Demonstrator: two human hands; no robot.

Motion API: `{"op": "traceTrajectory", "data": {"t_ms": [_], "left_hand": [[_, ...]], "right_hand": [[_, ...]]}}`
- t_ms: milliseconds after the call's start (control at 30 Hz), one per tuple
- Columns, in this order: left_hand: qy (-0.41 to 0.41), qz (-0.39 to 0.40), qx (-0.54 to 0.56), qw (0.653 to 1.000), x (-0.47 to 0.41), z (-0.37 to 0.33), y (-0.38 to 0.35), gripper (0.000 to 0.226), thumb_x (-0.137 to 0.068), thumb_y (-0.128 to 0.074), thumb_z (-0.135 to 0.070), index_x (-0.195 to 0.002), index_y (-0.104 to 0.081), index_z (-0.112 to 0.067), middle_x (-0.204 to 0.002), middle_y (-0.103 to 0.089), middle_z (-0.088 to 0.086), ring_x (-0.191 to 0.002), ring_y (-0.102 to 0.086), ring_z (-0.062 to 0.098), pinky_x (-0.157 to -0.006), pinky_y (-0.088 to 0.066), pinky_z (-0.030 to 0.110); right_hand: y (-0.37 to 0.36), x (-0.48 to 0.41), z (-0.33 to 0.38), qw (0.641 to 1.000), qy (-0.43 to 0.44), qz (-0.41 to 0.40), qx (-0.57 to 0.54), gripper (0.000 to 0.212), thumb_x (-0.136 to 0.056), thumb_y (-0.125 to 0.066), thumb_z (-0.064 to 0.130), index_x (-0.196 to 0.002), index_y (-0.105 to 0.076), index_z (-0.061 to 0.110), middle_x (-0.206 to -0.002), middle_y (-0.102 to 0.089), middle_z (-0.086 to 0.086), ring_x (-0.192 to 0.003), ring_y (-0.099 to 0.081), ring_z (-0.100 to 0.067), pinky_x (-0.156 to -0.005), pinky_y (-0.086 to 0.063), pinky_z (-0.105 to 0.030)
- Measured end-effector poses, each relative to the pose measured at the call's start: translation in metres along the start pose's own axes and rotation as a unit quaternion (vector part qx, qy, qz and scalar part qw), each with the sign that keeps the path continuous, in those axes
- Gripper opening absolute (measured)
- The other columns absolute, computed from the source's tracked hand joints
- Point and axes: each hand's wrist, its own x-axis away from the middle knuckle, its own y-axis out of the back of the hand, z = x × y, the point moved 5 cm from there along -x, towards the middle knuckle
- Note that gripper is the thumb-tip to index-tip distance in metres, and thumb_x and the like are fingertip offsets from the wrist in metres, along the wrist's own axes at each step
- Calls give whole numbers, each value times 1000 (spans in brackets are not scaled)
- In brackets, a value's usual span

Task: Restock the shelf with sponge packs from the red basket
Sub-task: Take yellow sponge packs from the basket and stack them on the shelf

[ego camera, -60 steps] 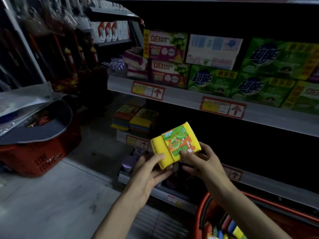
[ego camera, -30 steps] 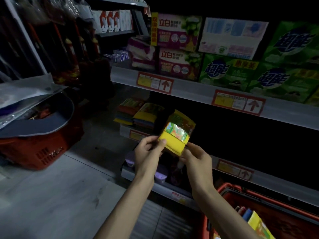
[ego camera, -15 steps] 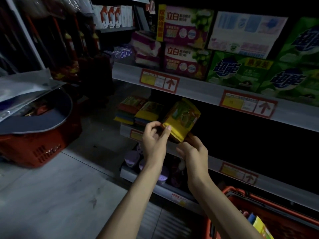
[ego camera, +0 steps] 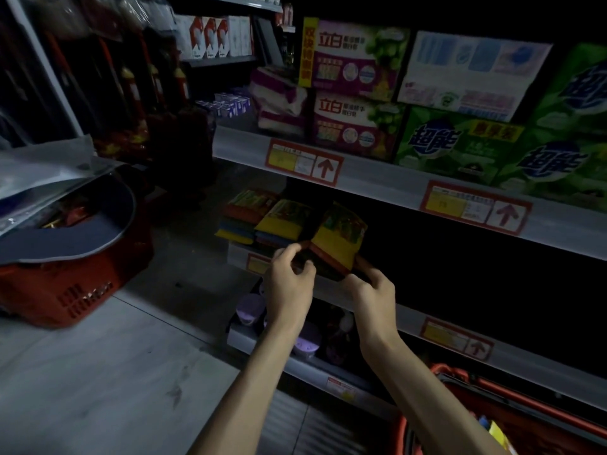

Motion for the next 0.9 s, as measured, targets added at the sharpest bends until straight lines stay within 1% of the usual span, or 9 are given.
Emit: {"op": "traceTrajectory", "data": {"t_ms": [100,300,400,467,533,667,767,833,900], "left_hand": [[20,7,0,1000,0,0,-3,46,-101,-60,-20,-146,-54,-21,-137,-60,4,-115,-63,23,-78,-48,30],[45,29,12,998,-3,2,-12,36,-100,-58,-17,-136,-60,-14,-123,-66,27,-99,-65,42,-66,-51,51],[63,22,25,997,-4,8,-11,46,-100,-58,-14,-146,-53,-15,-95,-72,11,-70,-65,15,-48,-45,25],[72,21,31,997,-3,10,-8,54,-100,-59,-15,-153,-45,-17,-78,-63,-6,-57,-57,1,-50,-43,20],[72,33,21,997,-2,8,-5,58,-100,-59,-17,-156,-40,-18,-72,-61,-5,-49,-53,2,-46,-39,19],[84,42,2,996,-1,6,-3,60,-101,-58,-21,-158,-36,-18,-75,-67,0,-57,-57,14,-44,-38,20],[72,40,-22,996,2,2,-3,61,-101,-57,-28,-157,-35,-18,-124,-70,13,-96,-72,24,-70,-60,35],[63,31,-32,997,4,1,-3,62,-99,-56,-33,-157,-35,-20,-132,-65,15,-111,-68,34,-84,-61,50],[59,21,-40,997,4,1,-3,63,-97,-53,-36,-156,-35,-22,-129,-66,13,-110,-68,37,-84,-60,55]], "right_hand": [[1,-4,4,1000,-9,3,-2,60,-88,-64,15,-147,-50,15,-130,-63,-9,-117,-61,-28,-104,-50,-50],[5,-10,4,1000,-22,0,-12,9,-90,-61,7,-97,-61,12,-88,-60,-3,-81,-55,-19,-70,-43,-35],[0,-9,4,1000,-19,5,11,37,-82,-62,18,-119,-64,11,-91,-60,-4,-75,-54,-20,-67,-42,-34],[-5,-7,4,999,-20,15,21,67,-74,-58,26,-139,-55,15,-93,-60,-4,-64,-50,-16,-60,-41,-30],[-7,-8,2,999,-13,20,26,71,-75,-58,26,-146,-50,17,-99,-60,-6,-60,-45,-13,-57,-38,-27],[-4,-14,-1,999,-25,11,39,42,-87,-60,18,-129,-55,15,-85,-60,-2,-53,-43,-16,-57,-36,-28],[-4,-16,0,998,-29,21,49,25,-88,-60,15,-112,-53,17,-70,-48,5,-51,-39,-14,-55,-34,-27],[-4,-18,1,998,-23,26,50,17,-88,-59,11,-100,-49,17,-64,-40,8,-51,-36,-12,-53,-32,-28],[-4,-17,3,998,-21,31,46,11,-88,-59,7,-88,-50,14,-61,-37,7,-53,-35,-14,-56,-30,-30]]}}
